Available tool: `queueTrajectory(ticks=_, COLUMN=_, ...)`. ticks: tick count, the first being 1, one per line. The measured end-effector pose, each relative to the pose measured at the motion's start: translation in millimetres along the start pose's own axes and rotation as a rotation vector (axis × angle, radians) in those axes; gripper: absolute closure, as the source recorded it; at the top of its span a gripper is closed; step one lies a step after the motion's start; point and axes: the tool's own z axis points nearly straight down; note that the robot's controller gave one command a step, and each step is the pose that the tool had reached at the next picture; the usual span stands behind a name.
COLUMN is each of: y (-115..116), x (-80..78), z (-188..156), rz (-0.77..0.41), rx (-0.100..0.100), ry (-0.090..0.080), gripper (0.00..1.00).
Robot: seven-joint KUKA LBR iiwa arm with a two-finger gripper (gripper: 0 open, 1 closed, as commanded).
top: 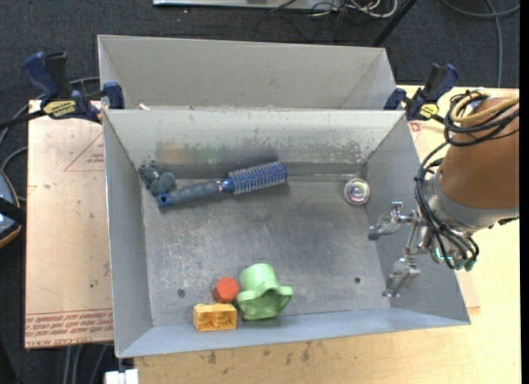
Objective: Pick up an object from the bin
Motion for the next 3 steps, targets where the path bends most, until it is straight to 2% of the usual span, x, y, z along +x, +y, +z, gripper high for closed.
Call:
queueTrajectory(ticks=1, y=73.0, x=-14.4, z=70.9, rz=0.132, rx=-0.003, ry=-0.001, gripper=0.0)
queueTrajectory(ticks=2, y=161.8, x=-11.5, z=89.6, rz=0.009, rx=-0.003, ry=-0.005, gripper=0.0)
queueTrajectory(ticks=3, y=187.3, x=-15.6, z=128.4, rz=-0.129, rx=0.002, ry=-0.021, gripper=0.0)
